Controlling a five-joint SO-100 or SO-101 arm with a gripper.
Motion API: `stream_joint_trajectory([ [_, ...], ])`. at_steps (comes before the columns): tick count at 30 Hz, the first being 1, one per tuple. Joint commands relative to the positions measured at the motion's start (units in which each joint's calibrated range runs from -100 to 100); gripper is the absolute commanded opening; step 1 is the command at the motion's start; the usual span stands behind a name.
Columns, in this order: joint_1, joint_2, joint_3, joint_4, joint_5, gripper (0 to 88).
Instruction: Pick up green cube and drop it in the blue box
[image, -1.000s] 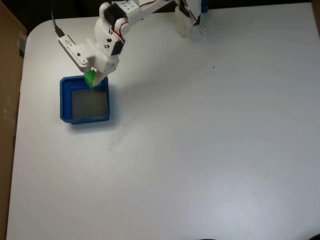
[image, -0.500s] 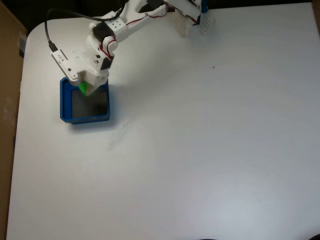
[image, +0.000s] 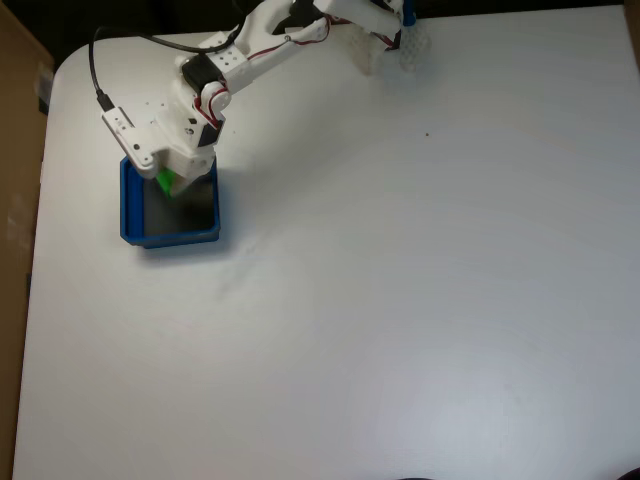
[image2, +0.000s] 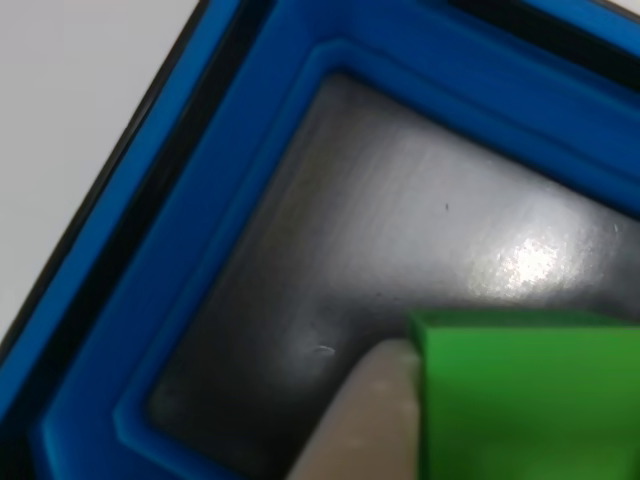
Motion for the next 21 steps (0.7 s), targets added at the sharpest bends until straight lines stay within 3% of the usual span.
stream_joint_trajectory([
  [1, 0.6, -1.5, -3.3, -0.3, -0.2, 0.5],
  [10, 0.7, -1.8, -3.5, -0.3, -0.2, 4.2],
  [21, 0.6, -1.8, -3.1, -0.3, -0.2, 25.3],
])
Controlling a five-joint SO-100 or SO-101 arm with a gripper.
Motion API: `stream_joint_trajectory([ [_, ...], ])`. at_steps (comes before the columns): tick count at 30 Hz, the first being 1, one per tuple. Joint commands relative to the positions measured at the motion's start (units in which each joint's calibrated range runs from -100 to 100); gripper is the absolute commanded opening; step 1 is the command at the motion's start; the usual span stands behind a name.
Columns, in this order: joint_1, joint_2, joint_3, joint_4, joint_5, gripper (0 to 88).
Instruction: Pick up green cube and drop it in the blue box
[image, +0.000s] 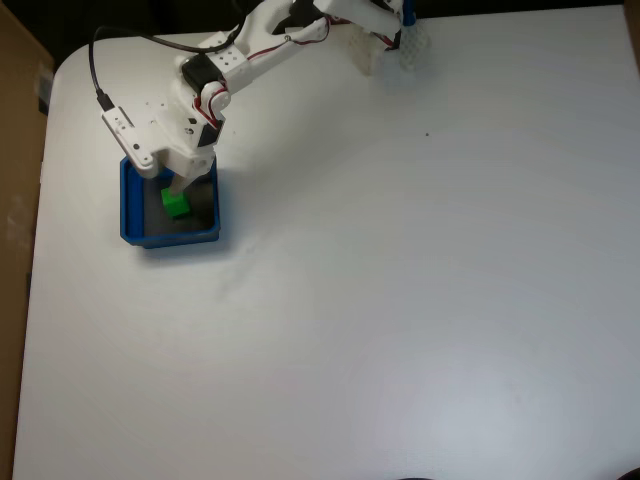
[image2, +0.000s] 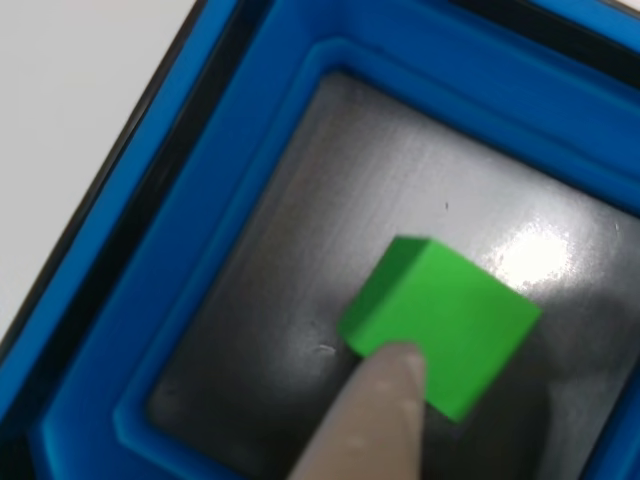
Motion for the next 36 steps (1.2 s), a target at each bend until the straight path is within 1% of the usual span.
stream_joint_trajectory([
  [1, 0.6, -1.8, -3.1, -0.3, -0.1, 25.7],
  [11, 1.0, -3.1, -2.8, -0.1, -0.1, 25.7],
  [24, 1.1, -17.6, 1.7, 0.6, -0.1, 25.6],
  [32, 0.9, -30.5, 12.8, 0.6, -0.1, 25.3],
  [36, 0.7, -39.1, 20.5, 0.6, 0.2, 22.1],
])
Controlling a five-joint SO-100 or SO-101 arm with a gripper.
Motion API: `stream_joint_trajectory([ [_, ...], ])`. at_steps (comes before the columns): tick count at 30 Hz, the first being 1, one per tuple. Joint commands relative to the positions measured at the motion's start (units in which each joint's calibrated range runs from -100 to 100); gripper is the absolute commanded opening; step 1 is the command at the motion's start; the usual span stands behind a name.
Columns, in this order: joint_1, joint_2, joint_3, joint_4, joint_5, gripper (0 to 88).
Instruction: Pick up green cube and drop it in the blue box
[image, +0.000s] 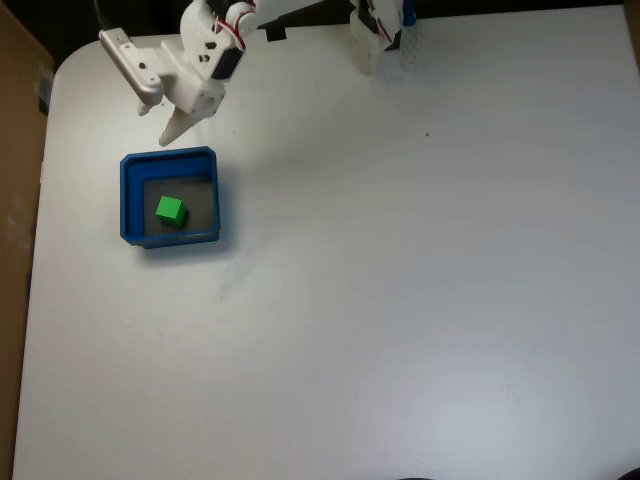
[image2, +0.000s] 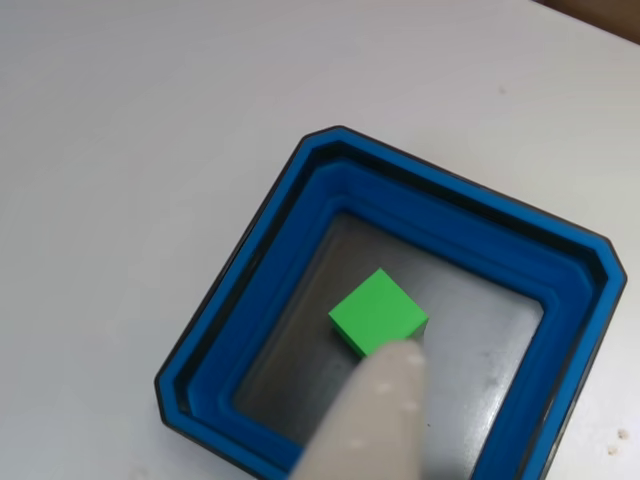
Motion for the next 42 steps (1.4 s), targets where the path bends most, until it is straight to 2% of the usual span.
stream_joint_trajectory([
  [1, 0.3, -12.9, 6.7, -0.1, 0.2, 20.7],
  [15, 0.1, -38.3, 30.3, -0.2, 0.2, 1.8],
  [29, -0.2, -60.4, 58.8, -2.3, 0.2, 1.0],
  [42, -0.2, -77.5, 92.8, -23.2, 0.2, 1.0],
])
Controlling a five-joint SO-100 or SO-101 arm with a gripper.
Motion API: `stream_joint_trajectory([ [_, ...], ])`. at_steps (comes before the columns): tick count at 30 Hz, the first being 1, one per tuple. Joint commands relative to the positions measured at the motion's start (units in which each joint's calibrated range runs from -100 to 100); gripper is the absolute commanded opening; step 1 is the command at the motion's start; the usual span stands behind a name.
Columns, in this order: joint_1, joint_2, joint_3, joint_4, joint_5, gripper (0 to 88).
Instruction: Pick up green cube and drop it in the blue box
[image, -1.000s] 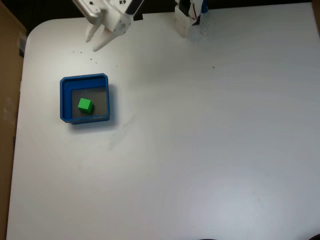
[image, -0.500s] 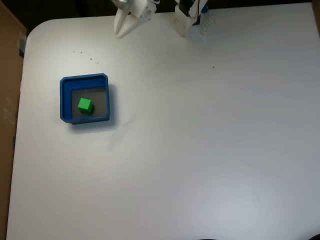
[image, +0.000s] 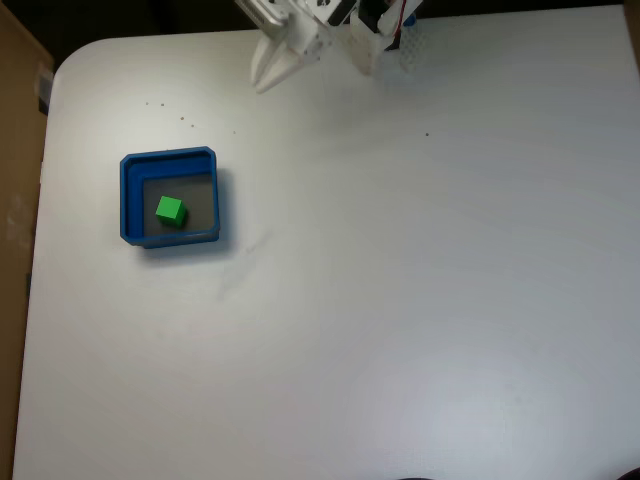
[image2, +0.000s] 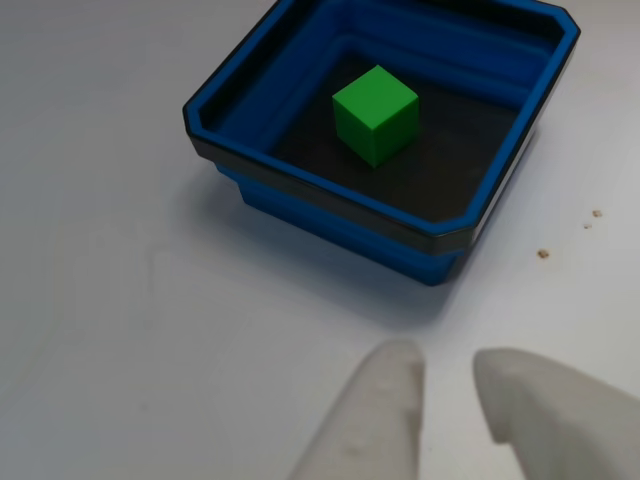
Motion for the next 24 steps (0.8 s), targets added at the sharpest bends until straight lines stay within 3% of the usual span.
stream_joint_trajectory([
  [1, -0.1, -7.0, 10.0, -6.8, 0.1, 1.0],
  [17, -7.0, -34.8, 38.0, -11.2, 0.2, 1.0],
  [24, -14.0, -37.2, 38.2, -10.8, 0.2, 1.1],
])
